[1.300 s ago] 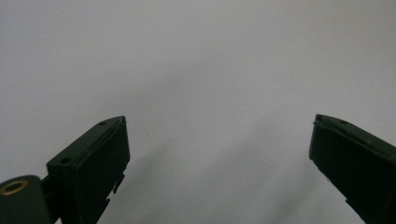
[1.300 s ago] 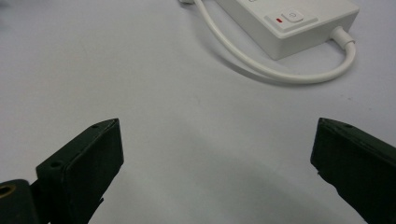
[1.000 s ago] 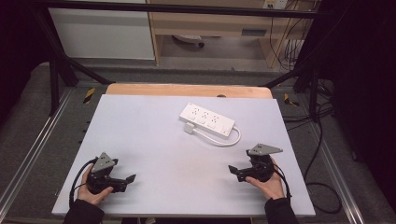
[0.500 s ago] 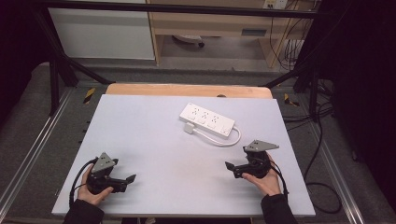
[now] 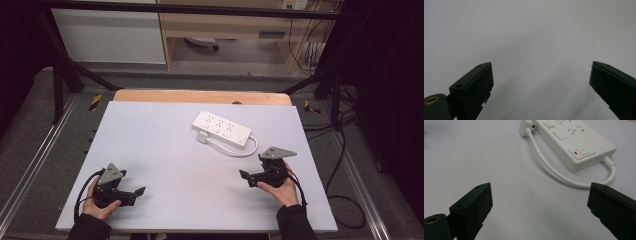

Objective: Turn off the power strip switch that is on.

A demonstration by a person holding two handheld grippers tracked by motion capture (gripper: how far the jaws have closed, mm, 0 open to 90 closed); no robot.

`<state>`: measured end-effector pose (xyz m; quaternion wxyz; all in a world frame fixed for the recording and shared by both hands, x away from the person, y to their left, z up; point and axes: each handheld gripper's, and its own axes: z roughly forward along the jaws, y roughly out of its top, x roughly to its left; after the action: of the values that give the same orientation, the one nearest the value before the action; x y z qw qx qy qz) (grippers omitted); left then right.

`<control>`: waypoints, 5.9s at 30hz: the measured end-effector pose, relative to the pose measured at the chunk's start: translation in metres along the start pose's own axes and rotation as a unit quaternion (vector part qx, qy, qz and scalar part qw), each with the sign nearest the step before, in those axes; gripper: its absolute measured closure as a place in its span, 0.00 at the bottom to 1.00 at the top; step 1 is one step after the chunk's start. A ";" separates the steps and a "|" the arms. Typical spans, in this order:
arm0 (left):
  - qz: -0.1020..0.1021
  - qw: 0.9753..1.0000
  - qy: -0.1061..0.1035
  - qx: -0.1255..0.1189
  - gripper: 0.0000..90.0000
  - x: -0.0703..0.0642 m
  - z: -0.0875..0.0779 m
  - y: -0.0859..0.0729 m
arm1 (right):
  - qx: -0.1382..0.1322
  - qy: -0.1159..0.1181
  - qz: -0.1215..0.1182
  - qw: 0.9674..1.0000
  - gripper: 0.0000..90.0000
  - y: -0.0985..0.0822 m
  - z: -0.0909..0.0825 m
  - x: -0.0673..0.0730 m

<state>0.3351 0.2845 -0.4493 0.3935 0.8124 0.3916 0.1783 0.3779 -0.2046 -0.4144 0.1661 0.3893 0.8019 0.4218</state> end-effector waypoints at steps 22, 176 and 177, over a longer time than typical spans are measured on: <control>0.000 1.000 0.000 0.000 0.05 0.000 0.000 0.000 | -0.009 -0.011 0.002 1.000 0.24 0.019 0.010 -0.001; 0.000 1.000 0.004 -0.001 0.06 0.002 -0.001 -0.001 | 0.002 -0.040 0.044 0.998 1.00 0.075 0.124 -0.021; 0.000 1.000 0.004 -0.001 0.06 0.002 -0.001 -0.001 | 0.003 -0.042 0.045 0.998 1.00 0.075 0.124 -0.021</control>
<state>0.3353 0.2872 -0.4494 0.3927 0.8110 0.3935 0.1821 0.5014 -0.1268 -0.4289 0.1790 0.4425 0.7772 0.4100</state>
